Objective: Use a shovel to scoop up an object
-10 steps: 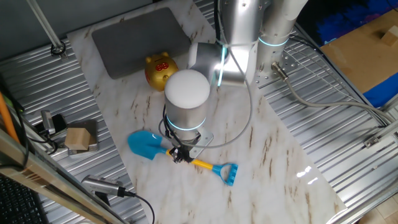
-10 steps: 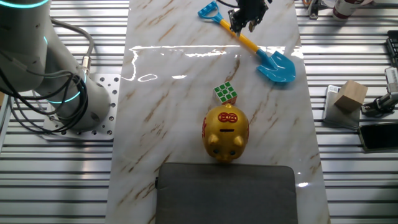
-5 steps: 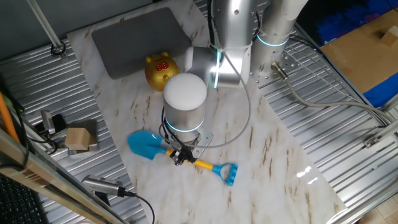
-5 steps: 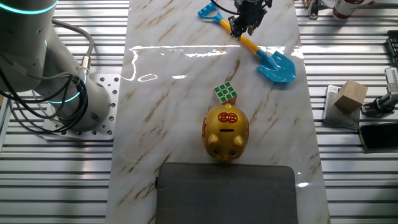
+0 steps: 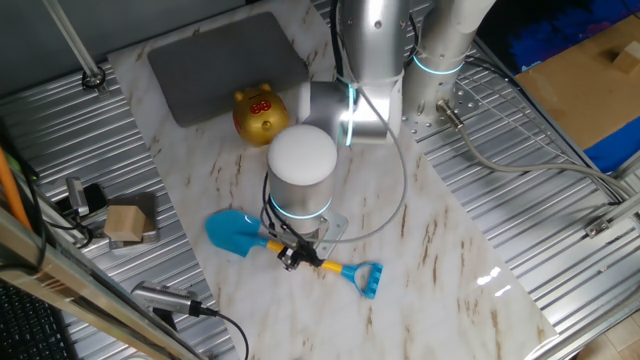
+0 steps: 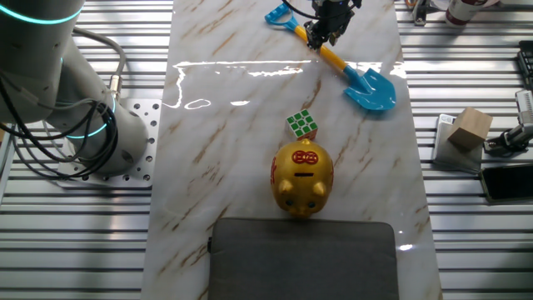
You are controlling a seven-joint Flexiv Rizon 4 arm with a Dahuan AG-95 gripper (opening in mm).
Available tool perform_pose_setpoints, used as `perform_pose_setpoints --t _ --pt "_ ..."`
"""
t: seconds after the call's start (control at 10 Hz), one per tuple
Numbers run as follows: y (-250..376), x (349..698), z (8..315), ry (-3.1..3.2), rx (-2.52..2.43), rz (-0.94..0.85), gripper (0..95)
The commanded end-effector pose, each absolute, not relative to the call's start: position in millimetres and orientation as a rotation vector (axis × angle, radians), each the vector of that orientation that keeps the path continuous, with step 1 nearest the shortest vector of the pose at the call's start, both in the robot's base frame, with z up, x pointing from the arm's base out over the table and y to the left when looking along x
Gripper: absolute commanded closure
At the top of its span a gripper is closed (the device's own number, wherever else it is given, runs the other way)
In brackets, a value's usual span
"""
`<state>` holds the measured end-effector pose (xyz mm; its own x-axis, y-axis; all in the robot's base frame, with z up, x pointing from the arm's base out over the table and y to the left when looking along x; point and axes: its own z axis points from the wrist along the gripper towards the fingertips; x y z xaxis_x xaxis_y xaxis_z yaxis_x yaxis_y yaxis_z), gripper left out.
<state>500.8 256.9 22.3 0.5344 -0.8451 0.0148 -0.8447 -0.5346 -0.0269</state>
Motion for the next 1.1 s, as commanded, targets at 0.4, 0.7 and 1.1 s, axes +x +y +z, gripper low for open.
perform_pose_setpoints --t 0.4,0.7,1.1 --pt "258.7 491.1 17.3 1.479 -2.749 -0.044 57.0" --pt "260.5 488.7 15.7 1.462 -2.755 -0.050 57.0" --pt "265.0 483.8 12.6 1.451 -2.764 -0.053 57.0"
